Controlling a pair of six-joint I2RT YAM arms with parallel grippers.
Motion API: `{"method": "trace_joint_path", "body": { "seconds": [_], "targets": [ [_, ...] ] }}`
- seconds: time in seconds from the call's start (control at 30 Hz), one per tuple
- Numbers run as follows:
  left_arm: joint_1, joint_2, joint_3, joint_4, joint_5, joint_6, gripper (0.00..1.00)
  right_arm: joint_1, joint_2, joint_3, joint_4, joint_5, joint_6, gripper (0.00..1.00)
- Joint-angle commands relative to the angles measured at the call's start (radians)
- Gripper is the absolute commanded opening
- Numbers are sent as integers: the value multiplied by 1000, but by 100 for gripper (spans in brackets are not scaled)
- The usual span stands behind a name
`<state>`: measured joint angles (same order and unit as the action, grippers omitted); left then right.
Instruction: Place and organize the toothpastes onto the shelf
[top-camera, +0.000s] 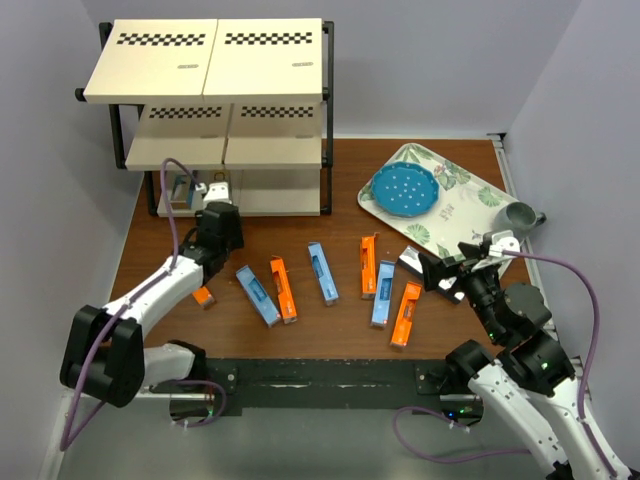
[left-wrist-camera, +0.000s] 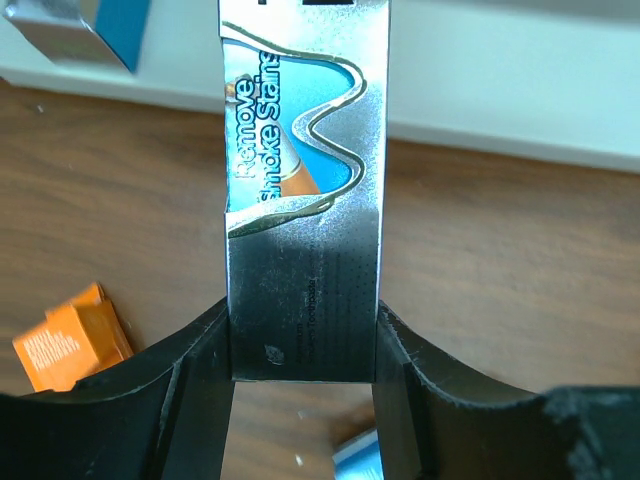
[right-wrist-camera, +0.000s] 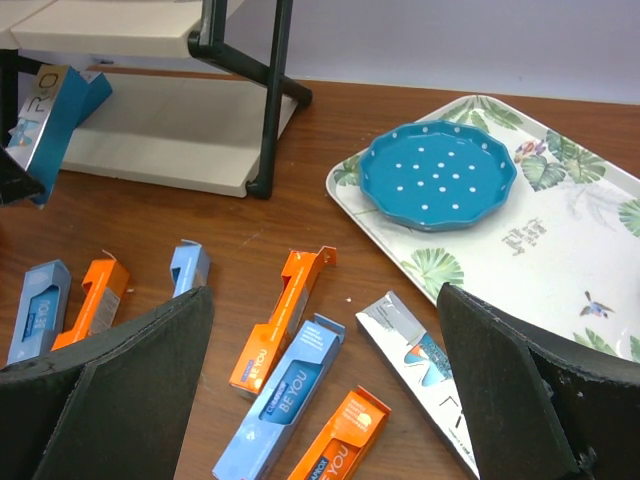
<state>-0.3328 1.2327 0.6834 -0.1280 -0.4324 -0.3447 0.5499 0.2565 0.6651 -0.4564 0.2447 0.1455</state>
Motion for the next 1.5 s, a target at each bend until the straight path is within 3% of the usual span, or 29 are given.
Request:
{"method": "trace_joint_path", "body": {
  "seconds": [0.0, 0.4, 0.8, 1.23, 1.47],
  "targets": [
    [75, 42, 18, 208, 92, 108, 34, 4, 21, 11, 12, 22, -6, 99],
    [176, 175, 80, 291, 192, 156, 41, 5, 35, 11, 15, 30, -11, 99],
    [198, 294, 142, 307, 216, 184, 50, 5, 40, 11, 13, 36, -12, 99],
    [204, 349, 162, 304, 224, 171, 64, 4, 38, 11, 15, 38, -12, 99],
    [204, 269, 139, 283, 213, 113, 81, 5, 38, 11, 15, 34, -12, 99]
  ]
}}
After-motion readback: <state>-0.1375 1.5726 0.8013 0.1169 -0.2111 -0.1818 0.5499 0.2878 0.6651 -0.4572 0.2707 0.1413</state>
